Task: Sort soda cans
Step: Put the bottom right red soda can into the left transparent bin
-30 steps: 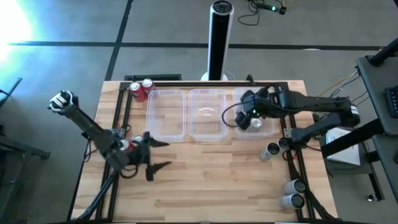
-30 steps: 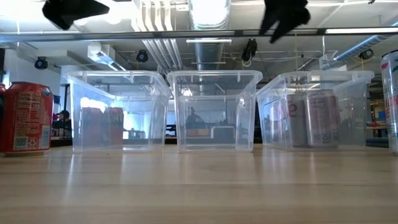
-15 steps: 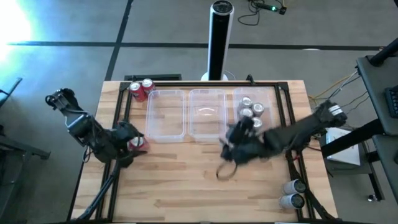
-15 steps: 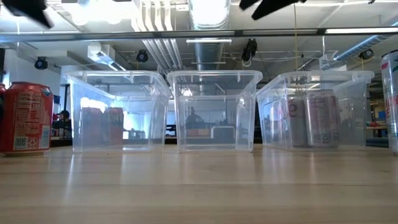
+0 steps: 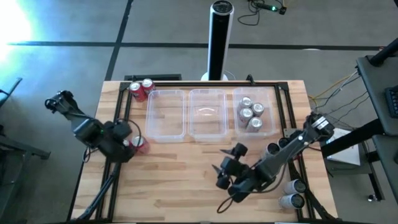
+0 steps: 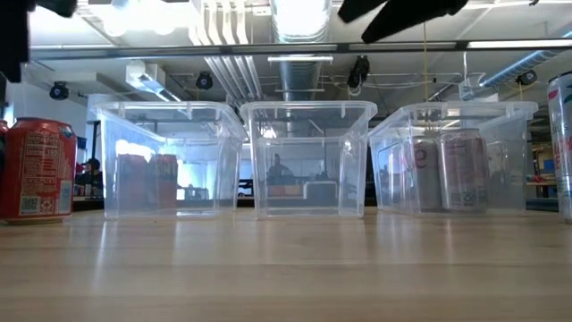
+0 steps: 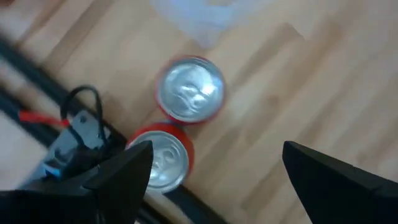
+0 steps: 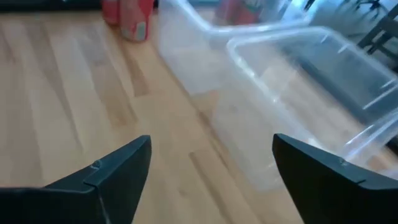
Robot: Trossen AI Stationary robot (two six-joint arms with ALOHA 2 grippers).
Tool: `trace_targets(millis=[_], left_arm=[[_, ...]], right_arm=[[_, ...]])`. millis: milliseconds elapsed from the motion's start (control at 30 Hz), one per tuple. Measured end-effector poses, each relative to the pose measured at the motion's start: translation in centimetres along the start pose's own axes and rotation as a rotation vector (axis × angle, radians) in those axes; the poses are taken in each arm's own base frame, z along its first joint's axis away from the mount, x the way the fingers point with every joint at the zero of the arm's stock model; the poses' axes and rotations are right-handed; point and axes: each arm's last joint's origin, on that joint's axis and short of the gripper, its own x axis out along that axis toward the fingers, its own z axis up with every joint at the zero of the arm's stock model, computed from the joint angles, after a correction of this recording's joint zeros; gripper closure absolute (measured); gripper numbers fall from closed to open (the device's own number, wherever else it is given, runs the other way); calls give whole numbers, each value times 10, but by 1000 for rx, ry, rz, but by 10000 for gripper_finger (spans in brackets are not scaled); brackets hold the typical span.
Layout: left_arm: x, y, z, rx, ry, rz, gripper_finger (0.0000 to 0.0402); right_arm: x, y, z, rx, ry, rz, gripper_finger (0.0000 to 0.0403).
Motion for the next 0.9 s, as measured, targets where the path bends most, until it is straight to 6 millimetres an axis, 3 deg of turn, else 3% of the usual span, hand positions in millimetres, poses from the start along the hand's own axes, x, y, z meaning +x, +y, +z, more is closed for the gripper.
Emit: trace_targets(millis=[133,267,433,600,900], left_arm=[[14,3,10,-119,-4,64,59],[28,5,20,-120,23,123,58],[49,-5,29,-63,-4,56,57],[65,-1,29,-74,30,127,57],[74,1,26,-90,23,155,59]], right_arm=[[-4,7,-5,-9,17,45,44],[-9,6,-3,6,16,66,35],[-9,5,-2,-9,1,50,35],[-9,5,-3,-32,2,51,35],[-9,5,-3,-66,3,52,35]])
